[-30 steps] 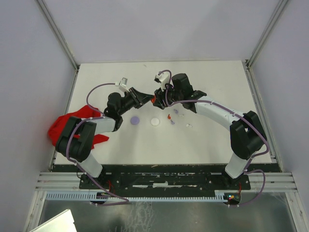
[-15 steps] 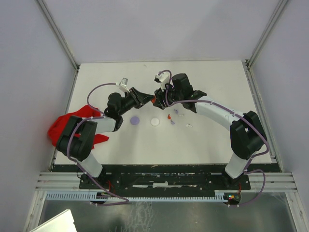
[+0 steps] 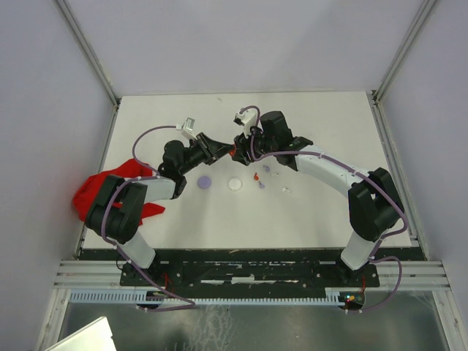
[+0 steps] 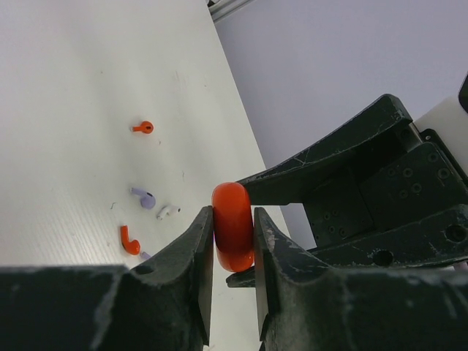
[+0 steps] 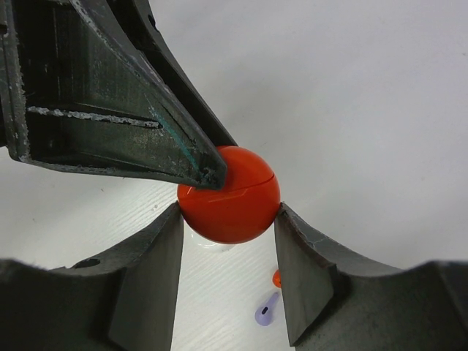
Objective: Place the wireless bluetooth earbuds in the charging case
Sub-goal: Pick up the charging case at the center of the board, then open the charging case.
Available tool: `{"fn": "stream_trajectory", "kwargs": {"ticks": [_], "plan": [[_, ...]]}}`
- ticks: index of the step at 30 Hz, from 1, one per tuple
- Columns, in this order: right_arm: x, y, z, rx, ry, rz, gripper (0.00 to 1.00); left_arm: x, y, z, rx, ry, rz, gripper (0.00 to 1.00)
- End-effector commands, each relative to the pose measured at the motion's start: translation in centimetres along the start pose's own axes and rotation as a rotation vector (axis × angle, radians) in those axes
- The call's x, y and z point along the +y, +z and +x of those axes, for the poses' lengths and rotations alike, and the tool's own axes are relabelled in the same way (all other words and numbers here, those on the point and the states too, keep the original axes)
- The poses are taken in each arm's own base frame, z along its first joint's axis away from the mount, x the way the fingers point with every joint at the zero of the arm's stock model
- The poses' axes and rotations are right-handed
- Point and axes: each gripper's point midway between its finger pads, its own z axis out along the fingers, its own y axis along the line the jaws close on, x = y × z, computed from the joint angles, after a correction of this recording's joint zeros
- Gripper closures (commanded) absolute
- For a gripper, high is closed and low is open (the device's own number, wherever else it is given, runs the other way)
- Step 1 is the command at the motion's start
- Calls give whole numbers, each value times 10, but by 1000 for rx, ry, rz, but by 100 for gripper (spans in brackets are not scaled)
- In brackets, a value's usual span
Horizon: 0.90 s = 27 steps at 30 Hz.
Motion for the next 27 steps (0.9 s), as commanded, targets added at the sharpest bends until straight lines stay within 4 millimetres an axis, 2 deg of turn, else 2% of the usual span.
{"fn": "stream_trajectory", "kwargs": {"ticks": [1, 3, 6, 12, 16, 19, 27], "plan": [[3, -5, -35, -92, -25, -9, 73, -26, 4, -9, -11, 19, 86, 79], [3, -5, -35, -93, -23, -4, 67, -26, 4, -9, -12, 19, 87, 86], [1, -8, -38, -102, -15, 15, 36, -26, 4, -9, -16, 17, 84, 96], [-9, -33, -55, -157, 21, 113, 1, -19, 6, -13, -32, -7, 49, 97], [-19, -57, -60, -166, 93, 180, 0, -18, 6, -15, -42, -15, 37, 97], [-29, -67, -58, -154, 172, 253, 0, -20, 5, -15, -42, -21, 38, 97], [-40, -57, -29, -57, 255, 315, 1, -26, 4, -14, -31, -48, 65, 97]]}}
